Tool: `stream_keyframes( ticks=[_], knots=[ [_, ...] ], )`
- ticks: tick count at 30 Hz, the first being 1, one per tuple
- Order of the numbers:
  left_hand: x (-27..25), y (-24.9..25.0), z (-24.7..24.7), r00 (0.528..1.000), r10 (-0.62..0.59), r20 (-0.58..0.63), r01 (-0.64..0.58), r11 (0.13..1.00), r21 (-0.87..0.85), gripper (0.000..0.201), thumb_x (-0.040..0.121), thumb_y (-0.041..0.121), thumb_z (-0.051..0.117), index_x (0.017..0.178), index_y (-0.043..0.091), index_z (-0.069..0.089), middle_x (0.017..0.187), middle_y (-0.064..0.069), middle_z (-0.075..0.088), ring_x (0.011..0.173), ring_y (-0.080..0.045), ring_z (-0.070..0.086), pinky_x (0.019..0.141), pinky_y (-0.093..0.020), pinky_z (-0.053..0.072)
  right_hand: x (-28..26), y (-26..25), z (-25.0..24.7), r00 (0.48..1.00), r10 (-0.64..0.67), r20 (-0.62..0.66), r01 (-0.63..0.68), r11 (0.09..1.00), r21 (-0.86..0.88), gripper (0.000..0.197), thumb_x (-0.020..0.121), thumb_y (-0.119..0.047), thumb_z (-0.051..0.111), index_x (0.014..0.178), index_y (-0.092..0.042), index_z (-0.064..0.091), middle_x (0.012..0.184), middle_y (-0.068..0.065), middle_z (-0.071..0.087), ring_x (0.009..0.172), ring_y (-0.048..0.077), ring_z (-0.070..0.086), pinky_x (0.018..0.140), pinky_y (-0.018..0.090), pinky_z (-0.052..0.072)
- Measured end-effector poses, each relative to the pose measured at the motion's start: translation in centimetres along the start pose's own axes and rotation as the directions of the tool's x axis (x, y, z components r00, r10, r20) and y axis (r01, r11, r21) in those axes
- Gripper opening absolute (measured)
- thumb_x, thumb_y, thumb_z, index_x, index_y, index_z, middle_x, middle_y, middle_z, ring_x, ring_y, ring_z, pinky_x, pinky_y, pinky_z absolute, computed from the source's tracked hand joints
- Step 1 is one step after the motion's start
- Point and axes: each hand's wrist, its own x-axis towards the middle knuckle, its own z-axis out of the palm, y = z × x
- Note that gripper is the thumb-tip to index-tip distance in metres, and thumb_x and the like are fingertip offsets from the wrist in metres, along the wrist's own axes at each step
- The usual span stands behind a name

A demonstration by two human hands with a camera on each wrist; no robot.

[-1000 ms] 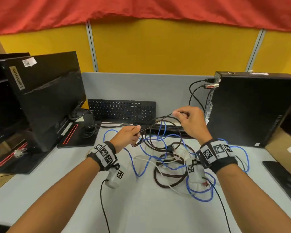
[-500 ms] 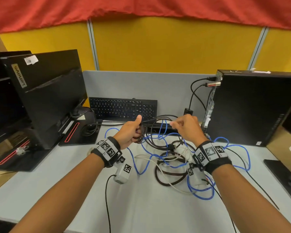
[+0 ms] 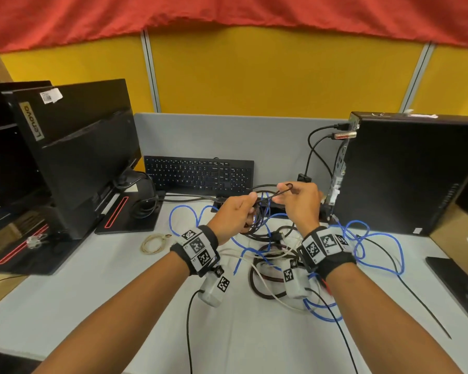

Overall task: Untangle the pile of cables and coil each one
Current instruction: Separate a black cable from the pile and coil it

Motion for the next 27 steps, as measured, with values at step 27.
stream_keyframes(
  ticks=[27],
  knots=[
    [0.9, -1.5, 1.2, 0.929, 0.308, -0.203, -0.153, 0.823, 0.546, 0.043, 0.108, 0.022, 0.039, 0.066, 0.022, 0.044, 0.060, 0.007, 0.045, 0.055, -0.006, 0.042, 0.054, -0.011, 0.033, -1.6, -1.9, -0.5, 0.650, 0.329, 0.685, -0.418, 0.908, -0.039, 0.022, 0.102, -0.021, 0.058, 0.097, -0.008, 0.075, 0.099, 0.008, 0.078, 0.095, 0.022, 0.073, 0.076, 0.034, 0.062]
  ],
)
